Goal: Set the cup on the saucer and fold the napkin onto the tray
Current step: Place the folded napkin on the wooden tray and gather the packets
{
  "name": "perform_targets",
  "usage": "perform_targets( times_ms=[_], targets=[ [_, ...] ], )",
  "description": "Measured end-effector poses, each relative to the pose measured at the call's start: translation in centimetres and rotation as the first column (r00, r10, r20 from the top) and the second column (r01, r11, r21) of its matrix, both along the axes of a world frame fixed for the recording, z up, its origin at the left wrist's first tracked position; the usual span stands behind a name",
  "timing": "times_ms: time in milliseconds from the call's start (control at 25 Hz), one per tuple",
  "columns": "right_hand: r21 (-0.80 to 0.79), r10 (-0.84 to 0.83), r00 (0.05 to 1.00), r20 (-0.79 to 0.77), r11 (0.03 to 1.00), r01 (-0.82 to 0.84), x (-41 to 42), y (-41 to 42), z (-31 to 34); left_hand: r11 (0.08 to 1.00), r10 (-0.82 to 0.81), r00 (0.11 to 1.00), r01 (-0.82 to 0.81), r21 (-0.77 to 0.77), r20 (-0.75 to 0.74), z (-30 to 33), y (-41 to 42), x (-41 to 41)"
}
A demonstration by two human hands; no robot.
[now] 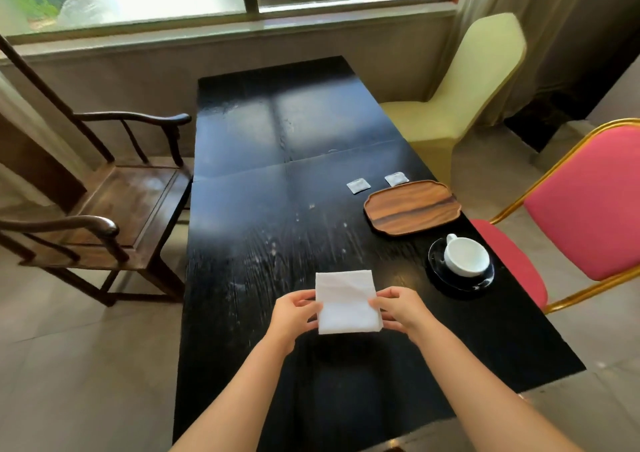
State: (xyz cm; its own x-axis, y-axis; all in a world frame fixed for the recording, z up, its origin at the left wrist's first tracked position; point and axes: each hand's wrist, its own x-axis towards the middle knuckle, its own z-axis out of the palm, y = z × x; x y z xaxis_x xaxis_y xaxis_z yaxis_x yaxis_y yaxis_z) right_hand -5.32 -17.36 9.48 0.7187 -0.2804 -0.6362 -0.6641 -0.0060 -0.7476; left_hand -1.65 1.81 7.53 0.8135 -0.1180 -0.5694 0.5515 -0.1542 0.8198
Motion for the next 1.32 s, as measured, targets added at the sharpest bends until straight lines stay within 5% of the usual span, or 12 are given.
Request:
perform_targets(
  times_ms=[480, 760, 1000, 1320],
  targets=[
    [0.064, 0.067, 0.998, -0.004, 0.996, -0.067, 10.7, -14.6, -1.6, 0.991, 0.132, 0.991, -0.132, -0.014, 0.008, -0.5, -14.4, 8.4],
    [0.043, 0.225, 0.974, 0.037, 0.973, -0.226, 19.6, -23.7, -3.3, 0.966, 0.217, 0.971, -0.229, 0.121, 0.102, -1.5, -23.2, 14.5],
    [-0.185, 0.311, 0.945, 0.105, 0.939, -0.289, 25.7, -26.3, -7.2, 0.925, 0.204, 0.953, -0.263, 0.274, 0.226, -5.8, -26.4, 19.9],
    [-0.454, 0.437, 0.887, 0.153, 0.828, -0.33, 27.4, -27.6, -12.6, 0.909, 0.204, 0.917, -0.308, 0.282, 0.343, -12.1, -28.8, 22.5]
  ],
)
